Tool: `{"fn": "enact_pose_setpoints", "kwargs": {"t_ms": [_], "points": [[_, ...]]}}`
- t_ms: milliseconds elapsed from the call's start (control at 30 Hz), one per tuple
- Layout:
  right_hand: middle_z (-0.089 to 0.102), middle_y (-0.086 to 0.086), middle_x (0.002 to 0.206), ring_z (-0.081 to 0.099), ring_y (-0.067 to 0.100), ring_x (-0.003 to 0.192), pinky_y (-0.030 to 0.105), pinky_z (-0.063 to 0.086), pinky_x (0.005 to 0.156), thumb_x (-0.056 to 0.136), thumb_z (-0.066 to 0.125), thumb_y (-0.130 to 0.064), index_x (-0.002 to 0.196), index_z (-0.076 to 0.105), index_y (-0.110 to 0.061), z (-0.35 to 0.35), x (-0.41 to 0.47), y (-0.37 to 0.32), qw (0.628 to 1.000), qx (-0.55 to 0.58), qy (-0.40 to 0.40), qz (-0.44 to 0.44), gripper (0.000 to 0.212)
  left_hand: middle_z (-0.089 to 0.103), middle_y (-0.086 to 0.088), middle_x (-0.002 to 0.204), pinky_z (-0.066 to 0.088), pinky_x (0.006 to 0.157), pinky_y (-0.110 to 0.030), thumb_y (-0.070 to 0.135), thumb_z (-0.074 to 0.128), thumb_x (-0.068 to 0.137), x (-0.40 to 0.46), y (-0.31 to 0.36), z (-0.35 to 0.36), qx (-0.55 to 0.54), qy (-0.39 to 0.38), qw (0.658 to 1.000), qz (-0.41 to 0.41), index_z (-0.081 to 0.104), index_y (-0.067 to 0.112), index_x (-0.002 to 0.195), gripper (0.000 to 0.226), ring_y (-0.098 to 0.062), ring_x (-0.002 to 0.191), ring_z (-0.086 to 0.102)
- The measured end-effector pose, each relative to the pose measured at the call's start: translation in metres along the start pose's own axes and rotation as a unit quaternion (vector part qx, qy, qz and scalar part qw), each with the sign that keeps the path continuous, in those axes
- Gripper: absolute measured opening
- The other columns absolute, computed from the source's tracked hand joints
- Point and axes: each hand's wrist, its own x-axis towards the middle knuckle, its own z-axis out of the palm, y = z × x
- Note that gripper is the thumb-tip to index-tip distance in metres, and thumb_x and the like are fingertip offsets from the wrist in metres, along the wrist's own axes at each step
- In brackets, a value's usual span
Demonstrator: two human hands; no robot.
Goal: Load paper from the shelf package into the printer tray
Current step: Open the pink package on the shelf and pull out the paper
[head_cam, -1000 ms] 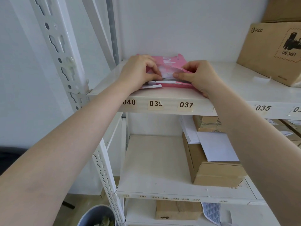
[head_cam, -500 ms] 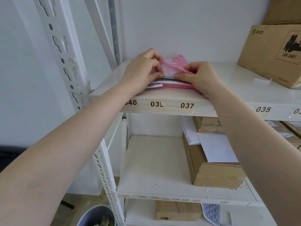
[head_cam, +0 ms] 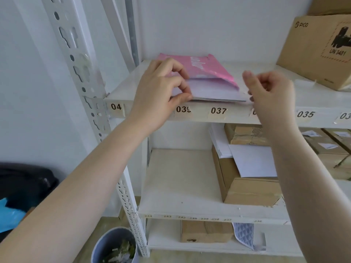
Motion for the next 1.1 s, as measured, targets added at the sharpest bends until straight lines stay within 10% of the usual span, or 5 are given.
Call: {"fn": "enact_pose_setpoints", "kwargs": {"t_ms": [300,467,667,967,1100], "points": [[0.073,0.015,0.062,0.071,0.027,0.056,0.029,0.058,0.05,0.079,0.053,-0.068,0.067,0.07,-0.002,-0.016,-0.036,0.005,0.968,0.026,-0.155,0.197,0.07,0.061,0.001,0.096,0.045,0.077,-0.042,0.018,0.069,0.082,-0.043,0.024,-0.008,-0.051,0.019,0.998,-0.035,0.069,0.01,0.077,0.009,-0.021,0.088,0.057],[0.077,0.005,0.098,0.074,0.026,0.087,0.034,0.059,0.06,0.086,0.061,-0.049,0.105,0.067,-0.018,-0.007,-0.048,0.009,0.87,0.276,-0.231,0.337,0.037,0.065,0.001,0.094,0.042,0.078,-0.036,0.018,0.074,0.079,-0.075,0.043,-0.009,-0.02,-0.009,1.0,-0.015,0.069,0.01,0.074,0.011,-0.022,0.083,0.059],[0.078,0.006,0.084,0.075,0.023,0.075,0.031,0.058,0.054,0.088,0.065,-0.032,0.095,0.068,-0.006,0.004,-0.058,0.01,0.9,0.246,-0.21,0.291,0.027,0.06,0.013,0.111,0.028,0.104,-0.031,0.044,0.069,0.076,-0.112,0.048,-0.019,-0.063,-0.051,0.992,-0.1,0.068,0.027,0.087,0.02,0.001,0.11,0.051],[0.077,0.009,0.088,0.074,0.027,0.079,0.036,0.059,0.062,0.086,0.067,-0.032,0.08,0.074,-0.011,0.0,-0.088,0.023,0.91,0.238,-0.207,0.269,0.023,0.075,0.001,0.103,0.057,0.067,-0.026,0.058,0.065,0.07,-0.094,-0.009,-0.026,-0.498,-0.104,0.704,-0.495,0.072,0.021,0.101,0.05,-0.016,0.093,0.072],[0.076,0.012,0.096,0.073,0.03,0.087,0.043,0.061,0.07,0.081,0.069,-0.035,0.088,0.075,-0.01,-0.015,-0.109,0.031,0.889,0.242,-0.25,0.298,0.027,0.077,-0.003,0.096,0.058,0.061,-0.03,0.044,0.072,0.068,-0.105,-0.003,-0.013,-0.494,-0.112,0.714,-0.483,0.071,0.015,0.102,0.045,-0.021,0.086,0.074]]}}
